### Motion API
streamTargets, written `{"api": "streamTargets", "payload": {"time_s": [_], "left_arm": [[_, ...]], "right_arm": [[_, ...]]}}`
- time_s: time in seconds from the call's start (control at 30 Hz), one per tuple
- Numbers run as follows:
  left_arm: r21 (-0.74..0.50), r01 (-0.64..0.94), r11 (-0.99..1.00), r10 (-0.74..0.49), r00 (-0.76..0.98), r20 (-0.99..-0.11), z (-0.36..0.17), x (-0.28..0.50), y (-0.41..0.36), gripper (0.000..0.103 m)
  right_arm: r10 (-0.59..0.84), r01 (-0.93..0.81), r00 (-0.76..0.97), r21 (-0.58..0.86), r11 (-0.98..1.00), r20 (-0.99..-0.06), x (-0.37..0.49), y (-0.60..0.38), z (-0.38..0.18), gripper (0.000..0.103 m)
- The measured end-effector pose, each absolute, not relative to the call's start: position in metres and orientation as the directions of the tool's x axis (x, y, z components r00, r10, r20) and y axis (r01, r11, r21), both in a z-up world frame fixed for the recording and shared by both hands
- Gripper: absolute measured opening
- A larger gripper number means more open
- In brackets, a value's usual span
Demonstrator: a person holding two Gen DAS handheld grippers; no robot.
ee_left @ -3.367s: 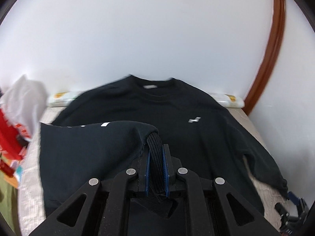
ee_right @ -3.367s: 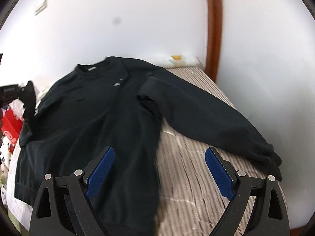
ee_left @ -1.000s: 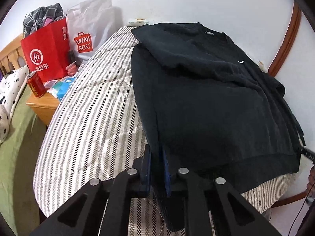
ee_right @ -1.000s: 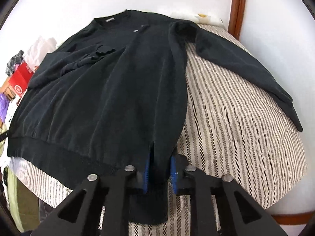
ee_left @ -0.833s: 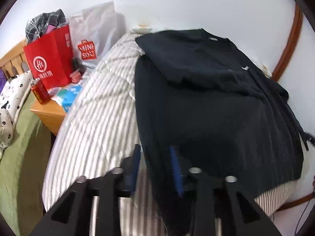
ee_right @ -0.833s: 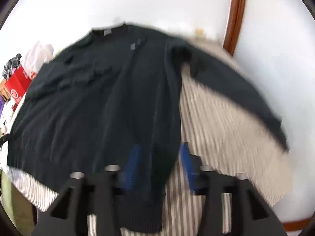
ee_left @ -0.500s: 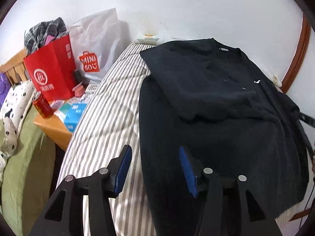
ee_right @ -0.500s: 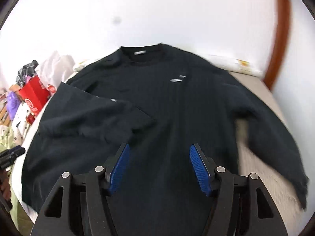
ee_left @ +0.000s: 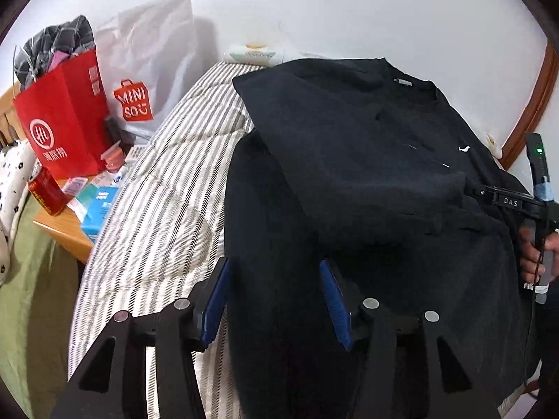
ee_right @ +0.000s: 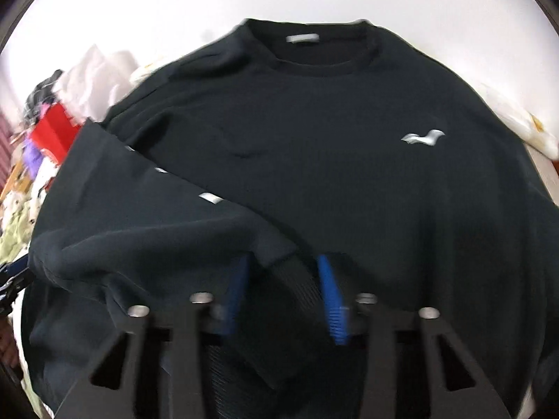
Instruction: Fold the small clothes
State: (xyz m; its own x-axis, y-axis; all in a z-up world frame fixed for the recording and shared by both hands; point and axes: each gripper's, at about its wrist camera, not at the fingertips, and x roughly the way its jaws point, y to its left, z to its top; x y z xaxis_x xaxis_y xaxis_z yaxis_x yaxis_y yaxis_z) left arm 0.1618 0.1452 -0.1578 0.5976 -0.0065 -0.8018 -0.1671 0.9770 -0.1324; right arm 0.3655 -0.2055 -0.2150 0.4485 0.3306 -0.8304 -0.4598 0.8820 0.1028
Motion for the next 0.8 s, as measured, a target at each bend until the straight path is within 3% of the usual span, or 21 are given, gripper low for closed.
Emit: {"api": "streamTargets", "payload": {"time_s": [0.07,0.2,0.3,0.6,0.73,0.8], "left_arm": [[-0.131,-0.183,0.974,0.001,0.584,-0.812,-0.162,0.165,0.147,0.049],[-0.118,-0.207,0.971,0.021,0.571,-0.821,-0.165,0.166,0.150,0.049],[-0.109,-0.206,0.972,0.027,0.565,-0.824,-0.166,0.166,0.151,0.049],[-0.097,-0.205,0.974,0.035,0.560,-0.828,-0.165,0.166,0.147,0.050],[-0.111,-0.205,0.972,0.024,0.561,-0.827,-0.162,0.166,0.149,0.050],[-0.106,-0.205,0.973,0.029,0.565,-0.824,-0.160,0.168,0.149,0.050]], "right_arm": [[0.347,-0.477,0.458,0.103,0.873,-0.819,0.367,-0.204,-0.209,0.014],[0.391,-0.423,0.521,0.168,0.890,-0.758,0.375,-0.233,-0.178,0.011],[0.344,-0.357,0.605,0.142,0.923,-0.718,0.382,-0.261,-0.153,0.010],[0.188,-0.188,0.637,0.086,0.978,-0.747,0.409,-0.316,-0.153,0.010],[0.130,-0.159,0.599,0.041,0.986,-0.790,0.407,-0.319,-0.167,0.011],[0.091,-0.143,0.606,0.005,0.990,-0.791,0.404,-0.319,-0.165,0.025]]}}
